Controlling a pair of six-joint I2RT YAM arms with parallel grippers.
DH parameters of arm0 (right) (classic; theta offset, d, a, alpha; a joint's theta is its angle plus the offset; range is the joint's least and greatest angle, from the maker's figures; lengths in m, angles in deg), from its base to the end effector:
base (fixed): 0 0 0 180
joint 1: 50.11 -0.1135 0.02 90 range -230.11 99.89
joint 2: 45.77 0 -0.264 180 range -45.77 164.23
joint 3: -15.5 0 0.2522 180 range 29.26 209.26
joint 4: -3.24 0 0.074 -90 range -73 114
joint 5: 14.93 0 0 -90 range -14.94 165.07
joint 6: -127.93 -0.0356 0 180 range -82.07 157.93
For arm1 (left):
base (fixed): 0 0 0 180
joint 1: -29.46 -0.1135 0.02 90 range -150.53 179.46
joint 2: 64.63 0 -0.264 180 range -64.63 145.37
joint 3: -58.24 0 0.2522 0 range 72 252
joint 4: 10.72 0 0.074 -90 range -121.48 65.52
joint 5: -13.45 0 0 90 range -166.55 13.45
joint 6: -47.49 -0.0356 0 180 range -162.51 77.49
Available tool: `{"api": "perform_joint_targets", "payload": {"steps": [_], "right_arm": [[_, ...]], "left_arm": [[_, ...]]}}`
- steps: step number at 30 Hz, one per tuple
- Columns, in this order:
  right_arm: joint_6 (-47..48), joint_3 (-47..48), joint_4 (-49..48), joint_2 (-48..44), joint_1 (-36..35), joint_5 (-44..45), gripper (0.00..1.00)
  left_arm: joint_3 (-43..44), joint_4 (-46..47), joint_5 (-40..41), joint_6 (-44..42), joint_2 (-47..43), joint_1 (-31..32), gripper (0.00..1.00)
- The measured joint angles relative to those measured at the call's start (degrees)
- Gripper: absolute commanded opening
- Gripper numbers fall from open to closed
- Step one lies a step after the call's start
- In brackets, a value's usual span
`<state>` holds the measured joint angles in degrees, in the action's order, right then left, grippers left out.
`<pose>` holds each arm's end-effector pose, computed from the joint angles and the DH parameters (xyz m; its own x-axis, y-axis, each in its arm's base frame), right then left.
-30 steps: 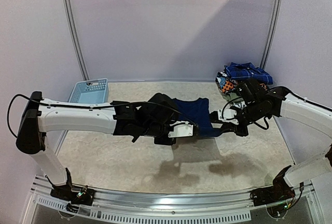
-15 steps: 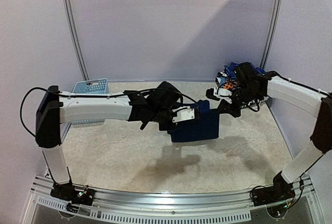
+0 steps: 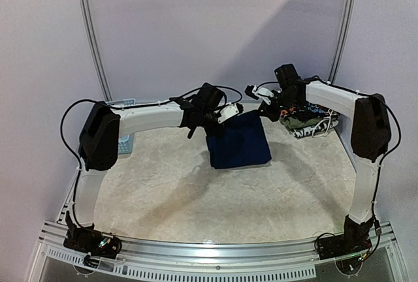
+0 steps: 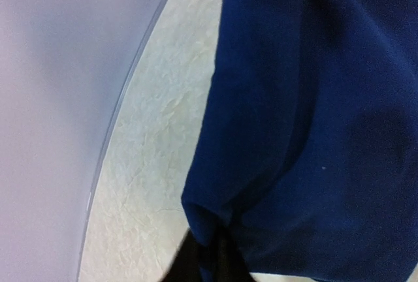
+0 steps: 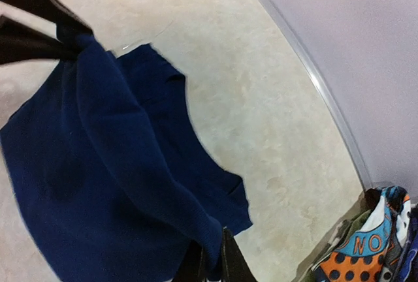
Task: Fold and stack the mixed laundry pile
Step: Fold the 2/3-rectangle-folded T-shirt at the center of the board, then pick up the square-folded T-shirt from the center of the board.
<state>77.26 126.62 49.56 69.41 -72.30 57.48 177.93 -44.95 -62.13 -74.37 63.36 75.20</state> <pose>0.4151 0.1809 0.2514 -0.2104 -0.7383 -0.6408 -0.8685 0.4421 -0.2241 0.3637 -0.3605 0.2118 -0.1022 0.8373 -0.5370 0.7294 0.4302 0.5320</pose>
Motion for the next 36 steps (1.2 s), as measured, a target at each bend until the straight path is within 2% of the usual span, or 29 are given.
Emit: {"api": "perform_joint_targets", "payload": {"steps": [2, 5, 7, 11, 14, 16, 21, 26, 31, 36], "right_arm": [[-1.40, 6.56, -0.31, 5.18, 0.13, 1.27, 0.29], [-3.96, 17.05, -1.18, 14.08, 0.26, 4.61, 0.49], [-6.03, 19.52, -1.73, 17.59, 0.42, 6.82, 0.58], [-10.97, 15.13, -1.51, 18.69, 1.44, 8.63, 0.73], [-15.34, 8.07, -1.77, 15.19, 3.17, 7.78, 0.83], [-18.14, 4.37, -1.18, 11.63, 4.46, 6.03, 0.98], [-25.46, 4.07, 1.92, 3.67, 7.96, -4.92, 0.99], [-33.48, 5.27, 2.23, 4.61, 10.51, -16.48, 0.99], [-39.74, 3.08, 4.09, 9.99, 11.39, -23.63, 0.97], [-43.23, 3.08, 5.99, 15.41, 11.34, -27.96, 0.94]], "left_arm": [[4.79, -0.02, 0.96, 0.57, 3.65, -1.18, 0.55], [11.47, 0.22, 3.17, 1.70, 9.31, -2.40, 0.62], [13.25, 0.24, 4.17, 2.23, 11.34, -2.71, 0.63], [11.89, 0.55, 5.27, 5.07, 11.26, -2.89, 0.64], [5.55, 1.99, 5.77, 8.96, 6.82, -2.82, 0.65], [1.09, 2.38, 5.53, 12.48, 2.62, -2.64, 0.65], [-3.48, 2.40, 0.92, 23.85, -6.56, -2.62, 0.64], [-4.85, 7.82, -10.14, 38.18, -10.38, -2.62, 0.62], [-5.64, 14.01, -20.04, 49.83, -6.75, -2.62, 0.58], [-4.28, 17.18, -25.14, 58.42, 0.50, -2.64, 0.57]]}}
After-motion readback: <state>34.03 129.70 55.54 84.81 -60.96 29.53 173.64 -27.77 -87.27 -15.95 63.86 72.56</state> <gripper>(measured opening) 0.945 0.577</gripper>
